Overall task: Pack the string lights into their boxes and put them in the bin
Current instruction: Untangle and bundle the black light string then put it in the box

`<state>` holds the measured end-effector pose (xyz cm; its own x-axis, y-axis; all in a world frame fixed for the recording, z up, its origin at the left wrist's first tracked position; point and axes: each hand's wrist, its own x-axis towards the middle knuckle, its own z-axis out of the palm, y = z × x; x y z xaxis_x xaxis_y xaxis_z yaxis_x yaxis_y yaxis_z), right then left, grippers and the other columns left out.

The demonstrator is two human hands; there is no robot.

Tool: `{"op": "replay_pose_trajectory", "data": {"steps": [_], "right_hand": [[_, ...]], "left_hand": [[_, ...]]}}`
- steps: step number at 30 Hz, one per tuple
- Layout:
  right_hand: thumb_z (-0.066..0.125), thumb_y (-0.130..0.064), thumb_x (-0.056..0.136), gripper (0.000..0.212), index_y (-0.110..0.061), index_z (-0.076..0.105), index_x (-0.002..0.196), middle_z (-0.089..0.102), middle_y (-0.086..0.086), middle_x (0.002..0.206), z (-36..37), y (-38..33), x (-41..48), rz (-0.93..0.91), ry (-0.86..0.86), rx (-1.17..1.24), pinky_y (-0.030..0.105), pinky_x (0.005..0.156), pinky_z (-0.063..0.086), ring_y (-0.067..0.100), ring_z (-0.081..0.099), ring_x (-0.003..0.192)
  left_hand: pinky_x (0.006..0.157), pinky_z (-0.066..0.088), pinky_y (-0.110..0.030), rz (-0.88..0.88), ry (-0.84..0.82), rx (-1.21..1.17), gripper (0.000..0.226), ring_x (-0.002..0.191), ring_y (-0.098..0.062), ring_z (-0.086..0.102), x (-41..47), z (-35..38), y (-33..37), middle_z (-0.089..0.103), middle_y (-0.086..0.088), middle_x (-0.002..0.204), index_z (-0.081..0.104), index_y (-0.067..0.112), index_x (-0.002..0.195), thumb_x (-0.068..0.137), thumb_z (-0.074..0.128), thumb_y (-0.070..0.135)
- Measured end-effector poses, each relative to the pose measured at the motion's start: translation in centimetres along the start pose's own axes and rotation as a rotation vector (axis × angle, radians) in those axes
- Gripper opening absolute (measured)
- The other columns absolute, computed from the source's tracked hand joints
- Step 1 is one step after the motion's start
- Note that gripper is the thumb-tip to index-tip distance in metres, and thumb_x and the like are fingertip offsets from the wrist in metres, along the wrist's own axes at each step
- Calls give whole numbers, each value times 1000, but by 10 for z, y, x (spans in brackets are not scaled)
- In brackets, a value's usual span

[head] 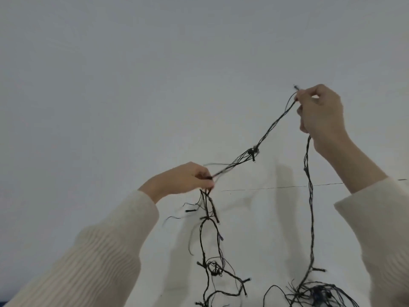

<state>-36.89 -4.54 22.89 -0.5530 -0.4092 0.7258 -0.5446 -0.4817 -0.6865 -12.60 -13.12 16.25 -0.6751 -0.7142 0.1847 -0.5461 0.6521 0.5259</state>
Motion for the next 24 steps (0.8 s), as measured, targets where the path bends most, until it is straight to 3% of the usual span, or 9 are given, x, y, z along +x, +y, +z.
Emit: {"op": "replay_pose_trajectory", "data": {"steps": [2, 5, 7, 9, 11, 14, 18, 21, 24], "right_hand": [[54, -18, 92, 20, -17, 60, 72, 54, 5, 63, -3, 0, -6, 16, -353, -394, 22, 43, 35, 15, 43, 48], [59, -28, 92, 23, -17, 65, 111, 64, 0, 98, 4, -15, -27, -11, -940, -903, 24, 75, 40, 14, 54, 86], [60, -44, 87, 47, -33, 49, 131, 61, -5, 119, 18, -22, -43, 37, -1061, -643, 24, 92, 36, 10, 53, 108], [64, -48, 79, 50, -37, 49, 125, 63, -2, 118, 35, -21, -57, 134, -1138, -262, 34, 100, 41, 12, 57, 111], [69, -40, 75, 43, -22, 59, 112, 65, 7, 94, 43, -13, -61, 231, -1128, -29, 42, 95, 48, 17, 67, 86], [69, -36, 75, 31, -10, 69, 91, 35, 0, 54, 34, -15, -52, 287, -1050, 43, 26, 51, 49, 12, 38, 45], [60, -28, 89, 26, -11, 58, 70, 22, -9, 44, 21, -17, -30, 394, -745, 210, 16, 36, 22, 7, 21, 37], [60, -30, 91, 26, -12, 59, 71, 25, -8, 44, 18, -16, -23, 442, -515, 449, 16, 38, 22, 6, 24, 36], [57, -30, 93, 26, -12, 59, 74, 27, -8, 44, 19, -13, -26, 431, -406, 524, 17, 36, 25, 7, 24, 37]], "left_hand": [[86, 40, -29, 32, 174, -247, 10, 92, -14, 62, -1, -7, 2, 70, -7, 99, 61, 16, 89, 93, 55, 22], [84, 51, -37, 108, 182, -581, 10, 79, -26, 66, 0, -13, 22, 65, -9, 81, 54, 12, 89, 96, 49, 17], [72, 56, -35, 153, 143, -611, 11, 63, -24, 62, 2, -14, 41, 58, -7, 72, 54, 10, 89, 96, 49, 16], [58, 54, -28, 190, 156, -610, 11, 52, -16, 55, 3, -17, 57, 55, -4, 69, 55, 12, 88, 96, 50, 18], [49, 46, -22, 208, 198, -611, 8, 47, -11, 48, 4, -20, 60, 53, -2, 68, 57, 14, 87, 92, 57, 19], [43, 38, -20, 176, 220, -505, 13, 49, -10, 41, -2, -21, 40, 53, 2, 66, 60, 15, 90, 83, 69, 20], [42, 38, -15, 9, -81, -206, 8, 43, -4, 43, -12, 3, -1, 56, 0, 67, 61, 11, 92, 89, 62, 18], [43, 39, -14, -81, -200, -171, 16, 43, -4, 43, -13, 32, -26, 60, -4, 70, 62, 10, 90, 95, 51, 19], [60, 47, -18, -97, -190, -284, 19, 57, -7, 52, -13, 35, -38, 65, -1, 74, 64, 11, 89, 96, 49, 21]]}}
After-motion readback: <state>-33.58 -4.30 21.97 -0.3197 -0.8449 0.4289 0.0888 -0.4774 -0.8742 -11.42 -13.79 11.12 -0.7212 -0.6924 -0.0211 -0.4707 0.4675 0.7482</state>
